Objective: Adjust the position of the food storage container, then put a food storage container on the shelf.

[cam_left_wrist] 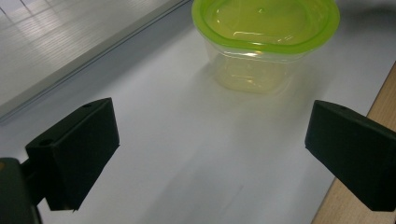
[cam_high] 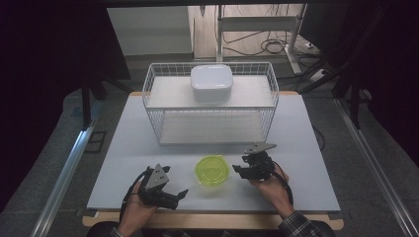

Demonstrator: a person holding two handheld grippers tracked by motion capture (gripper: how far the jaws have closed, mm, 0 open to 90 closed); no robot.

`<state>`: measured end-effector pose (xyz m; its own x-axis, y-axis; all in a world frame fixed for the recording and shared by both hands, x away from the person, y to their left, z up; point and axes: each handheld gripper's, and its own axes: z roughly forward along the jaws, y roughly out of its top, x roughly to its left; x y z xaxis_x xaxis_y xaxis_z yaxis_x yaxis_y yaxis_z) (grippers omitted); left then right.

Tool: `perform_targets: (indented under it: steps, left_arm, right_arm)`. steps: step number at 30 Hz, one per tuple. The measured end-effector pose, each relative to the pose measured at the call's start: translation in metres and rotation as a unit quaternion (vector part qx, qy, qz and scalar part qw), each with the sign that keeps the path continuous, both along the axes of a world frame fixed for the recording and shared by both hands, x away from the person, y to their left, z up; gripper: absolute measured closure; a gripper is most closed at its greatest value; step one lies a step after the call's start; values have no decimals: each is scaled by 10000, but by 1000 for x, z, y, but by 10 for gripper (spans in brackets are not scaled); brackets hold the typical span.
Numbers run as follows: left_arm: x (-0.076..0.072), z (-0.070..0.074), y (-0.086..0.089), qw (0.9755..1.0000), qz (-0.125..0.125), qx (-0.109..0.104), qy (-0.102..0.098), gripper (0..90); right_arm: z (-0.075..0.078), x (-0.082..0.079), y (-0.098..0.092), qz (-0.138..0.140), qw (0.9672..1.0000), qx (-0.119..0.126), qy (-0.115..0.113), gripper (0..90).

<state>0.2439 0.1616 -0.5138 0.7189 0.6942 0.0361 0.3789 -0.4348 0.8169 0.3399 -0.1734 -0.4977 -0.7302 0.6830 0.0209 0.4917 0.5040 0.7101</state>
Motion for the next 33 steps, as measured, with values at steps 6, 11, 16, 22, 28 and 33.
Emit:
perform_targets:
  steps: [6, 11, 16, 22, 28, 33]
  left_arm:
    - [0, -1, 0, 10000, 3, 17, 7, 25]
    - [0, -1, 2, 10000, 12, -2, 17, 25]
    - [0, -1, 1, 10000, -7, 17, 16, 26]
    - [0, -1, 1, 10000, -4, -7, 0, 26]
    - [0, -2, 0, 10000, -22, 33, -3, 26]
    - [0, -2, 0, 10000, -29, 40, -2, 26]
  right_arm:
    - [1, -6, -10, 123, 9990, -96, -411, 195]
    - [3, -10, -13, 114, 9985, -59, -537, 95]
    - [3, -8, -15, 117, 9982, 25, -593, 44]
    - [6, -8, -17, 269, 9973, 87, -680, 42]
    - [10, -7, -16, 278, 9986, 288, -360, 38]
    - [13, -7, -12, 190, 9990, 361, -206, 23]
